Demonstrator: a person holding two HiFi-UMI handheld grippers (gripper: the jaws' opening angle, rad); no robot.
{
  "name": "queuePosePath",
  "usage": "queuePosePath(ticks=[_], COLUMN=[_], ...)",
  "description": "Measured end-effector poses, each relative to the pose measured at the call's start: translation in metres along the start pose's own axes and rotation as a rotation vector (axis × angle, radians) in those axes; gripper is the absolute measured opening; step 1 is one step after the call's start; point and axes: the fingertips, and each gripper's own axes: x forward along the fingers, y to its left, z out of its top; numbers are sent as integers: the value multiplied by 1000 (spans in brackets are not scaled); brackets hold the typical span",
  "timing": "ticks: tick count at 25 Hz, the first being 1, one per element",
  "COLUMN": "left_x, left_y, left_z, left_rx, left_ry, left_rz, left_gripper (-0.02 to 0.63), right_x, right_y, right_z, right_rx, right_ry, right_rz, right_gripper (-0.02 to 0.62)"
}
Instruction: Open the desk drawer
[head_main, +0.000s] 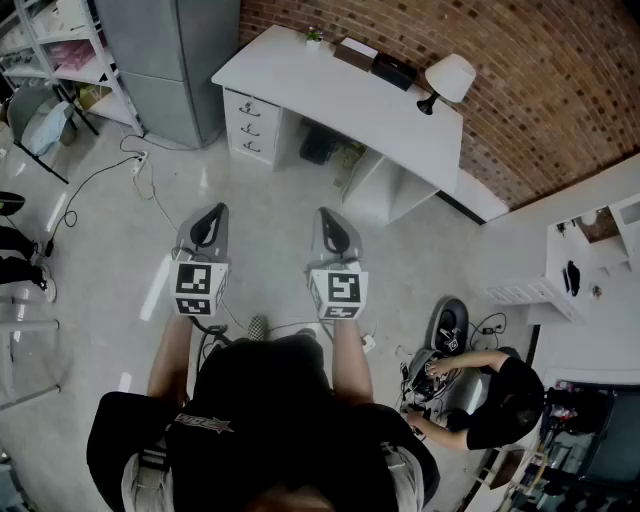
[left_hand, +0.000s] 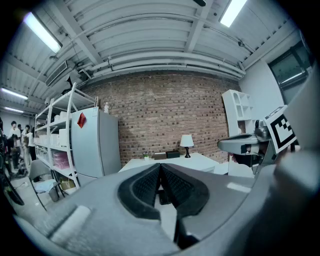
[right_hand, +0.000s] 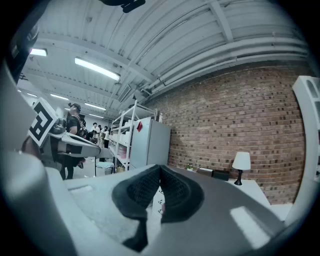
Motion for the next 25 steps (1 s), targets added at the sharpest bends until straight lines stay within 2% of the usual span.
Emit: queuePosePath(ticks=[14, 25], left_x=[-1, 12], left_y=[35, 71], left_z=[-11, -25], left_rx=[-10, -34], left_ry=[21, 36], left_rz=[28, 92], left_gripper=[11, 11], right_x=[27, 74], right_y=[19, 30], right_z=[0, -4], right_rx=[-5, -17], right_ry=[26, 23], right_rz=[0, 58], right_gripper=[5, 5])
